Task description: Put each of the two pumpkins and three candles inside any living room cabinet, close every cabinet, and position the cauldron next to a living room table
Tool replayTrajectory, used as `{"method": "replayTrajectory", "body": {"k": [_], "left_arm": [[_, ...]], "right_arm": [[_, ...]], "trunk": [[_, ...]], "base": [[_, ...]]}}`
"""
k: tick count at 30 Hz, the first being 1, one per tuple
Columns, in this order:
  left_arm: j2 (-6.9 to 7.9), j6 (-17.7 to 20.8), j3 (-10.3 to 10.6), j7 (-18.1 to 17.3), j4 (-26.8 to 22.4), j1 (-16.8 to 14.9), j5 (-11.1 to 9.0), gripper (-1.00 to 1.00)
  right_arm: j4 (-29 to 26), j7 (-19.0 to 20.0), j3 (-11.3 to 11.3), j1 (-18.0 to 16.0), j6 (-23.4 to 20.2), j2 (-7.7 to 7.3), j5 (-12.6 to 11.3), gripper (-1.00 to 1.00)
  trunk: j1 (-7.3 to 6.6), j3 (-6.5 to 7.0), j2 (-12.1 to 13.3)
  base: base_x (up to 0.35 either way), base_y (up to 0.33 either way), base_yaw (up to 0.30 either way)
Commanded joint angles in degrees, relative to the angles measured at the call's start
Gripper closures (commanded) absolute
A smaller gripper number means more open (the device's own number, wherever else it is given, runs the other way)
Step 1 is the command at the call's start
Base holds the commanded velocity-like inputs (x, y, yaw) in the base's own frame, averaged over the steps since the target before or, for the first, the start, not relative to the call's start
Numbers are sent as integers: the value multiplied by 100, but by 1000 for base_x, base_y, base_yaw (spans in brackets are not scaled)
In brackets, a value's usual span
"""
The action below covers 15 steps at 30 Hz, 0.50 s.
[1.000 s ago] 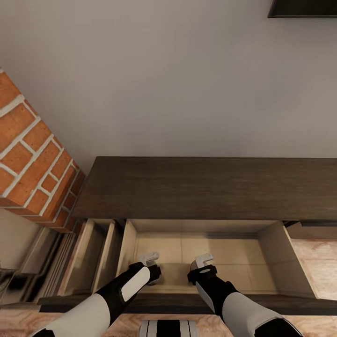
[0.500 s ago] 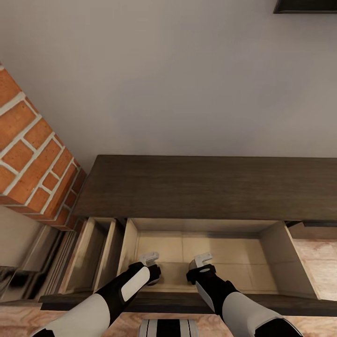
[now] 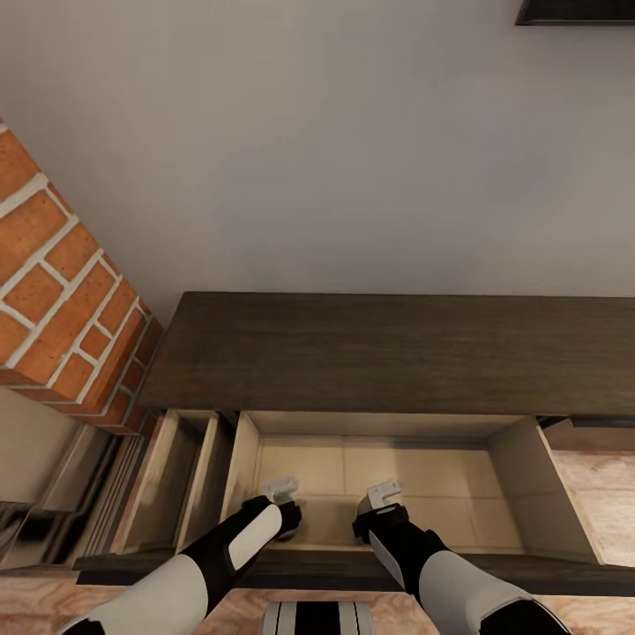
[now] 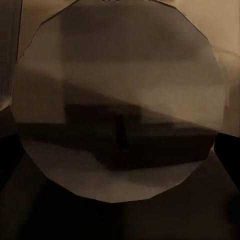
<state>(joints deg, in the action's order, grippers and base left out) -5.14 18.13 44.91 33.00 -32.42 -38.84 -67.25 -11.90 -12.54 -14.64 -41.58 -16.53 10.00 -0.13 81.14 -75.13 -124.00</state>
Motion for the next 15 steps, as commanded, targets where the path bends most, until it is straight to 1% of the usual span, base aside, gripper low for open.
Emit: {"method": "replayTrajectory", "body": {"k": [1, 3, 6, 10, 13, 15], "left_arm": [[-16, -8, 1, -3, 112, -1, 3, 100], [-52, -16, 1, -8, 296, -2, 14, 100], [-64, -12, 1, -12, 384, -3, 7, 100], [-66, -11, 1, -13, 417, -7, 2, 100], [-58, -11, 1, -13, 420, -7, 1, 100], [-58, -11, 1, -13, 420, -7, 4, 100]], "right_arm": [[6, -2, -1, 0, 7, 0, -13, 100], [10, 0, -3, 1, 9, 0, -13, 100], [11, 9, -3, 1, 9, 0, -13, 100], [5, 14, -3, 1, 43, 0, -7, 100], [9, 12, -3, 1, 231, 0, -5, 100], [9, 11, -3, 1, 261, 0, -5, 100]], "trunk": [[0, 0, 0], [0, 0, 0], [0, 0, 0], [0, 0, 0], [0, 0, 0], [0, 0, 0]], "base": [[0, 0, 0], [0, 0, 0], [0, 0, 0], [0, 0, 0], [0, 0, 0], [0, 0, 0]]}}
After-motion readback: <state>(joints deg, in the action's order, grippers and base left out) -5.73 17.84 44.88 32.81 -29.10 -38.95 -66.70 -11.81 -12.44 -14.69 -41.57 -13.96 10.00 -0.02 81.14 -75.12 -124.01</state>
